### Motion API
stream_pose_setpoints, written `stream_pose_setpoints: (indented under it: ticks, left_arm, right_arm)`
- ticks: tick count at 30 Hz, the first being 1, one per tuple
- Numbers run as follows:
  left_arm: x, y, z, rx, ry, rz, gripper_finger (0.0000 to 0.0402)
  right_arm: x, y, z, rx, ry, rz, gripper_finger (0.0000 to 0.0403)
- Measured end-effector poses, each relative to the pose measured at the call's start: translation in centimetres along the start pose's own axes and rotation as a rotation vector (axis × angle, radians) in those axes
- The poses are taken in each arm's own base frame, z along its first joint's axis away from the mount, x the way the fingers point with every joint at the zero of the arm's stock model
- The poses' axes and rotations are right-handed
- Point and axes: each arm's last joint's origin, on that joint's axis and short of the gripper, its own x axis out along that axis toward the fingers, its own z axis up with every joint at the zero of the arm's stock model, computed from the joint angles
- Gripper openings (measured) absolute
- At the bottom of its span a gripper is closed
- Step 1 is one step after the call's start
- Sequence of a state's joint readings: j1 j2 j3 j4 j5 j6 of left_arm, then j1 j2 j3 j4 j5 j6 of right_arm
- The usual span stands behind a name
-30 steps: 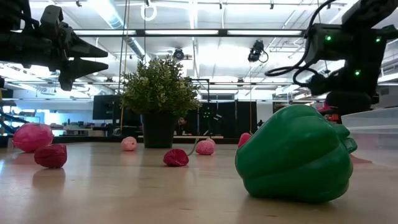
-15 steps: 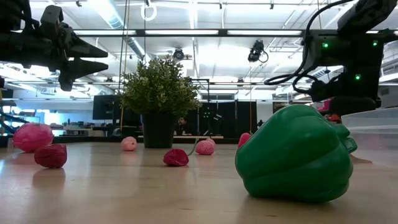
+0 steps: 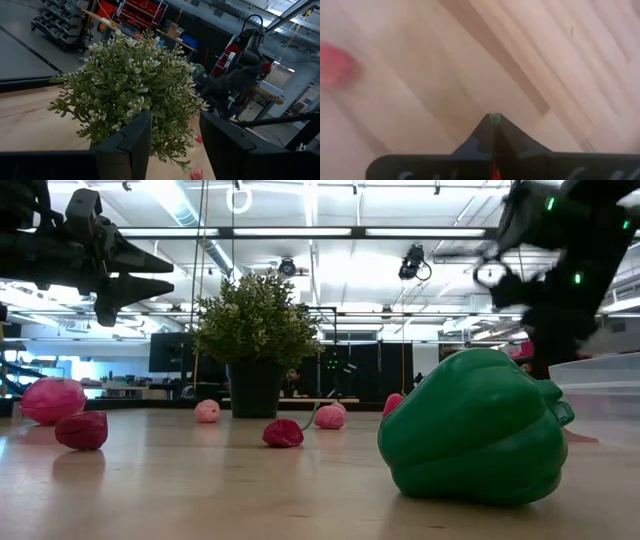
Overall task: Pick and placing Produce into tupperware
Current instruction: Put the bottom strawberry into the transparent container
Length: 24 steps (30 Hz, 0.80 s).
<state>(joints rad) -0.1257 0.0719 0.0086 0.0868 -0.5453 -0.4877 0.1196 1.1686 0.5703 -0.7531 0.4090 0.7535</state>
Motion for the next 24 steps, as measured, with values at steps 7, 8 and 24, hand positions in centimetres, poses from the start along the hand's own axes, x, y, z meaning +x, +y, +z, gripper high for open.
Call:
stream_pose_setpoints:
  ticks: [7, 8, 24]
  left_arm:
    - [0.0, 0.0, 0.0, -0.019, 0.002, 0.001, 0.0172]
    - [0.0, 0.0, 0.0, -0.027, 0.004, 0.002, 0.0172]
    - [0.0, 0.0, -0.1, -0.046, 0.008, 0.003, 0.0172]
  right_arm:
    - [-5.8, 3.0, 0.3, -0.064, -0.173, 0.307, 0.0003]
    - [-6.5, 3.4, 0.1, -0.073, -0.187, 0.356, 0.0003]
    - [-5.2, 9.7, -5.9, -0.222, -0.11, 0.423, 0.0013]
